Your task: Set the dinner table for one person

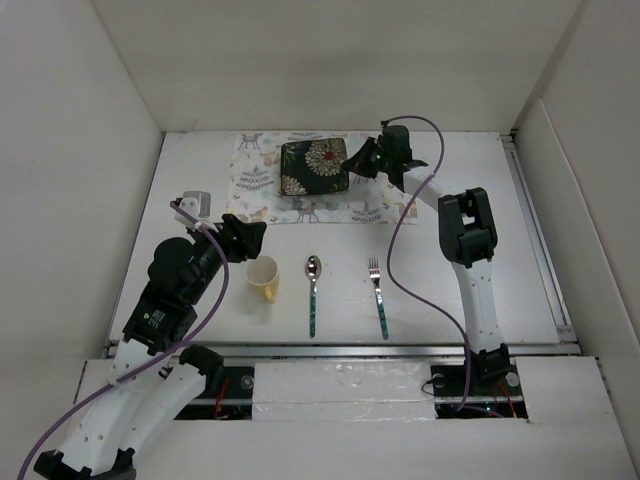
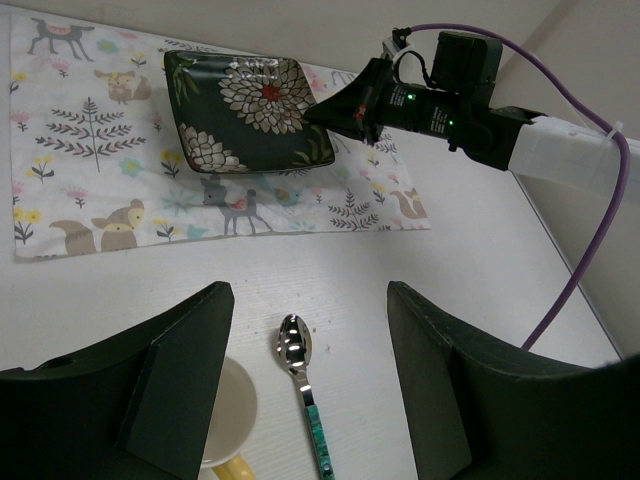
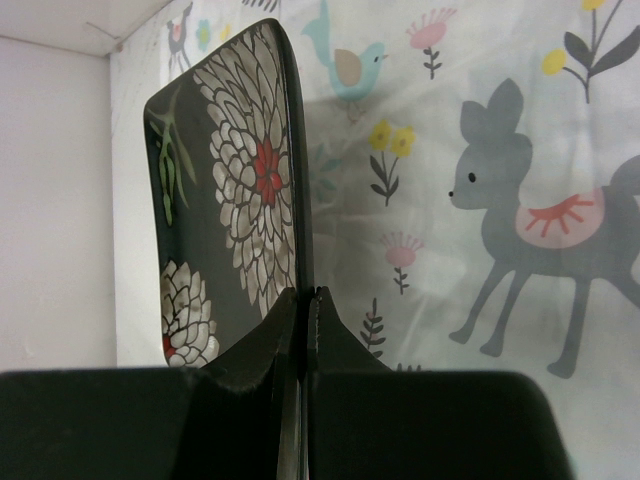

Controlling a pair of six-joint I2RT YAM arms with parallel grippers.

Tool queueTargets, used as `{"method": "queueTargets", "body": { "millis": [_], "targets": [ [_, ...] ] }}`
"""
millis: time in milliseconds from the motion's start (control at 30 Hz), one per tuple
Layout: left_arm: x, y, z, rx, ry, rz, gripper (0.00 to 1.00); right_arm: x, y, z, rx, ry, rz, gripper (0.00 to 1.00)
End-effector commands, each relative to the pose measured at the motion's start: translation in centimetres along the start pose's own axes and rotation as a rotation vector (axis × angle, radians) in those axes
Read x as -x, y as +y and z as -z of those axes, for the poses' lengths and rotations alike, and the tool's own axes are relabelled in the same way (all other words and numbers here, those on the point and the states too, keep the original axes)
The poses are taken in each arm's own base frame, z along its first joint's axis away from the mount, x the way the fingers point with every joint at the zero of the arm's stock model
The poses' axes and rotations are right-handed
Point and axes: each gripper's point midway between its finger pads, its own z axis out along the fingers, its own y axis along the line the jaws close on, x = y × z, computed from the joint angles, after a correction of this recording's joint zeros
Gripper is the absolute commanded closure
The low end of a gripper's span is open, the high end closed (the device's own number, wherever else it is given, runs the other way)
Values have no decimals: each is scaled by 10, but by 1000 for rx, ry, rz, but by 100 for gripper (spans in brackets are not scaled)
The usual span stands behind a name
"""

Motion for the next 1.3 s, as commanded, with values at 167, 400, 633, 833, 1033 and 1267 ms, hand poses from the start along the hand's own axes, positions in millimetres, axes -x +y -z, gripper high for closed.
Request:
{"method": "queueTargets", "body": {
  "millis": [167,400,633,833,1033,1267],
  "targets": [
    [8,-9,-2,-46,-30,-8,40,40,63,4,179,-106,33,100],
    [8,-9,-3,-49,-25,-9,40,27,41,3,129,-104,23,80],
    [6,-9,-5,-46,-16,-7,40,43,37,23,61,-128,83,40],
    [8,-8,-3,-38,-23,-5,41,56,27,55,-120,-163,183,29],
    [19,-11,4,-47,-64,5,56,58,55,126,-172,-240,376,79],
    [50,-5,28,-4,-219,45,100,-100,151,171,3,-223,662,100]
  ]
}}
